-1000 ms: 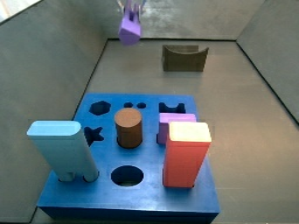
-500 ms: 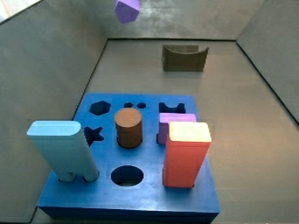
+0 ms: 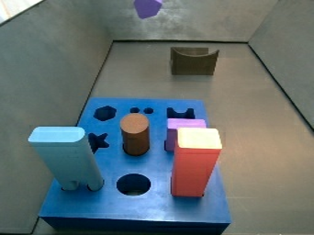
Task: Pick up the 3 prong object. Move up. Rotate the 3 prong object. Place the 3 prong object on the fixture. Regrasp the 3 prong object. Move to above the board. Insert the 3 prong object.
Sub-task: Place the 3 prong object on the fixture.
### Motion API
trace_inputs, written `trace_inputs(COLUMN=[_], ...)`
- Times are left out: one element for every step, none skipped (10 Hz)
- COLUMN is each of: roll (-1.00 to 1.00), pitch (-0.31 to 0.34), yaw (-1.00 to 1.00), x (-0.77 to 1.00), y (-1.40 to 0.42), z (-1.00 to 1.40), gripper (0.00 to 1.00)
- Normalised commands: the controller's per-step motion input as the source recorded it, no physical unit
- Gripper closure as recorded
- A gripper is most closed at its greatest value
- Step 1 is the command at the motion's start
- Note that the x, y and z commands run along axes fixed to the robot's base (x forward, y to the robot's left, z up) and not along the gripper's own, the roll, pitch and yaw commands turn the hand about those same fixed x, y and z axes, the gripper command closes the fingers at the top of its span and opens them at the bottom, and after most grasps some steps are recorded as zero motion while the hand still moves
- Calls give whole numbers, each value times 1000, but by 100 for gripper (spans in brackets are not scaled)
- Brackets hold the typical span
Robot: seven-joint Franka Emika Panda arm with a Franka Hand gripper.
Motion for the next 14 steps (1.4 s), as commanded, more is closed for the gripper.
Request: trace_inputs(roll=[75,84,86,91,99,103,108,117,125,-1000,-1000,-1000,-1000,-1000], pitch=[160,160,163,160,165,164,167,178,180,7,2,-10,-8,4], yaw=[36,39,37,38,41,41,42,45,48,32,27,8,0,-4], x=[1000,1000,1000,1000,1000,1000,1000,1000,1000,1000,1000,1000,888,747], y=[-206,-165,-142,-125,-104,-89,-78,-66,-52,112,132,138,79,55], z=[152,124,105,90,78,67,56,50,39,-614,-634,-506,-252,-128], gripper=[100,100,100,100,100,100,100,100,100,100,100,100,100,100])
